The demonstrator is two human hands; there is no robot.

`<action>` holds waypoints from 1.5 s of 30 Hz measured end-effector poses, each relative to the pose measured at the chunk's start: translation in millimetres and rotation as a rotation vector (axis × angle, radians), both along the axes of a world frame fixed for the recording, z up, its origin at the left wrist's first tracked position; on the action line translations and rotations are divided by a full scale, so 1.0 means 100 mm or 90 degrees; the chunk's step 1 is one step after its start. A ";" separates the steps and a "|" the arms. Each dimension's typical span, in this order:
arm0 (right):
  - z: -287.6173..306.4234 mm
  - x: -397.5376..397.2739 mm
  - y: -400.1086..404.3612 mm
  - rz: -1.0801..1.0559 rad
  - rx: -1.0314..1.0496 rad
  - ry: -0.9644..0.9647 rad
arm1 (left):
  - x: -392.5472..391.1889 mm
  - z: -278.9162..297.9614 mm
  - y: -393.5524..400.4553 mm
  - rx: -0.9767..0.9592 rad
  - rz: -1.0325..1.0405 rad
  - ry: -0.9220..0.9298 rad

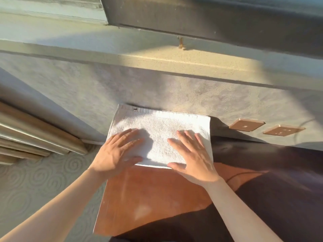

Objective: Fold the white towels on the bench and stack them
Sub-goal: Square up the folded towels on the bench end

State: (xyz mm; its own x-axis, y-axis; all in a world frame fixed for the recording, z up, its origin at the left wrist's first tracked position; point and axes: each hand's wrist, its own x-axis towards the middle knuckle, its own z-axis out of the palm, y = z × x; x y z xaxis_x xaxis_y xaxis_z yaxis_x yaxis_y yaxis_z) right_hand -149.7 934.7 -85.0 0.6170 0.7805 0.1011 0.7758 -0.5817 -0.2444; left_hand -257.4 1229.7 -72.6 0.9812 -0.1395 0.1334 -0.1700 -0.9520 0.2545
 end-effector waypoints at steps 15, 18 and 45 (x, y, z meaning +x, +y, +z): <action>0.10 -0.13 -0.03 0.035 -0.147 -0.114 | -0.26 0.11 -0.20 0.003 -0.028 -0.025; 0.10 -0.16 0.02 0.022 -0.091 -0.018 | -0.17 0.12 -0.35 -0.062 0.056 -0.030; -0.09 0.46 0.17 -0.299 -0.081 0.136 | 0.53 -0.13 0.04 0.087 0.159 0.142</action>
